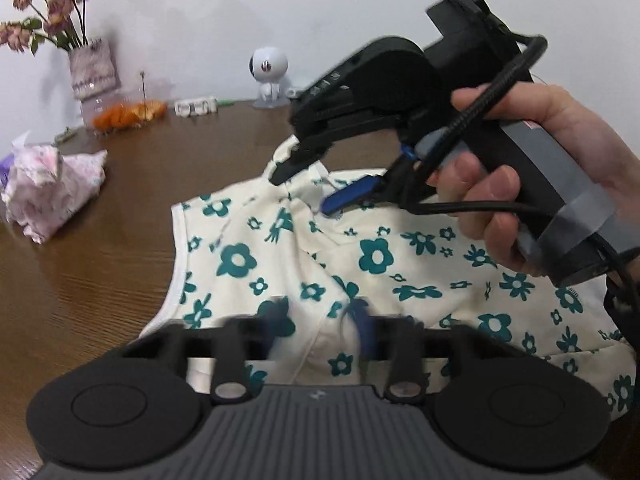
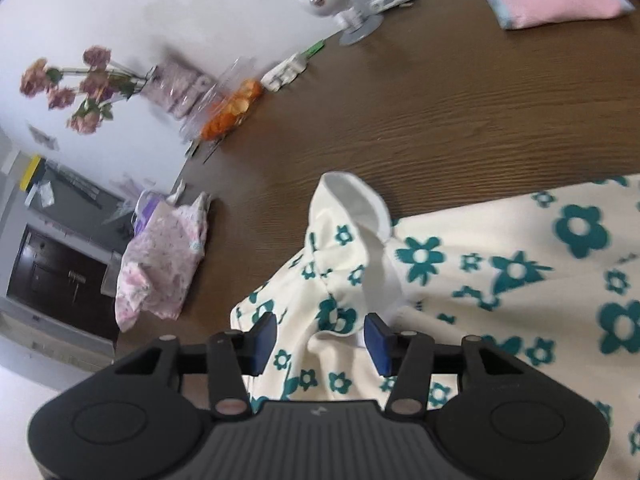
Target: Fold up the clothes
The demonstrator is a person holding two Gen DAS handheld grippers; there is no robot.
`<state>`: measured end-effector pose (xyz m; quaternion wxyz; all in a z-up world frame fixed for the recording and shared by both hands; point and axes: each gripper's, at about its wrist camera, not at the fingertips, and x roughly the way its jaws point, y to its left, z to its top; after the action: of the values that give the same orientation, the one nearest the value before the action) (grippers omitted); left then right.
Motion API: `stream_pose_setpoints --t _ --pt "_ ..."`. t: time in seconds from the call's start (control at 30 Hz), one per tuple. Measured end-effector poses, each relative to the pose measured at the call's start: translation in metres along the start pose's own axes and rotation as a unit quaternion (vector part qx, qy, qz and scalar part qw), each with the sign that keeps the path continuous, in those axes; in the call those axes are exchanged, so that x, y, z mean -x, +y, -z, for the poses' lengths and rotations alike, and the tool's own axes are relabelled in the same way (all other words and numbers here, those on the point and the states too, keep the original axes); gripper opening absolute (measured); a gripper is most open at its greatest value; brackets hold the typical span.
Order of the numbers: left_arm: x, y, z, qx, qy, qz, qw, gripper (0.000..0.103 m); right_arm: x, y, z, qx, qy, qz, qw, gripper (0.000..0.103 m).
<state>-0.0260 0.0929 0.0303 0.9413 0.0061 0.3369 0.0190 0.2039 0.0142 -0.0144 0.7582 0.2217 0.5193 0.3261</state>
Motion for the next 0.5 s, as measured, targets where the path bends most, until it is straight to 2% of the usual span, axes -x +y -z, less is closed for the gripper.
stream_pose_setpoints --t 0.13,0.2,0.23,0.33,0.37,0.4,0.43,0.5 --pt "0.020 0.007 0.007 0.017 -0.029 0.006 0.9994 0.004 -0.009 0.004 0.000 0.016 0.005 0.005 1.000 0.041" --pt "0.030 0.013 0.009 0.023 -0.042 0.004 0.9989 0.004 -0.009 0.001 0.001 0.011 0.009 -0.003 1.000 0.018" --pt "0.033 0.015 0.010 0.025 -0.045 0.008 0.9986 0.004 -0.007 -0.001 0.002 0.008 0.010 -0.007 1.000 0.017" --pt "0.036 0.018 0.014 0.025 -0.052 0.018 0.9982 0.004 0.003 -0.002 0.007 -0.004 0.003 -0.021 1.000 0.019" --pt "0.036 0.017 0.016 0.023 -0.054 0.020 0.9981 0.004 0.006 -0.002 0.009 -0.009 0.002 -0.030 1.000 0.027" --pt "0.035 0.016 0.017 0.018 -0.055 0.018 0.9982 0.004 0.008 -0.001 0.011 -0.016 0.009 -0.039 0.999 0.042" --pt "0.034 0.014 0.018 0.014 -0.055 0.015 0.9983 0.004 0.009 -0.001 0.013 -0.021 0.015 -0.045 0.999 0.047" --pt "0.033 0.012 0.017 0.011 -0.056 0.017 0.9982 0.004 0.005 0.002 0.017 -0.021 0.024 -0.043 0.999 0.049"
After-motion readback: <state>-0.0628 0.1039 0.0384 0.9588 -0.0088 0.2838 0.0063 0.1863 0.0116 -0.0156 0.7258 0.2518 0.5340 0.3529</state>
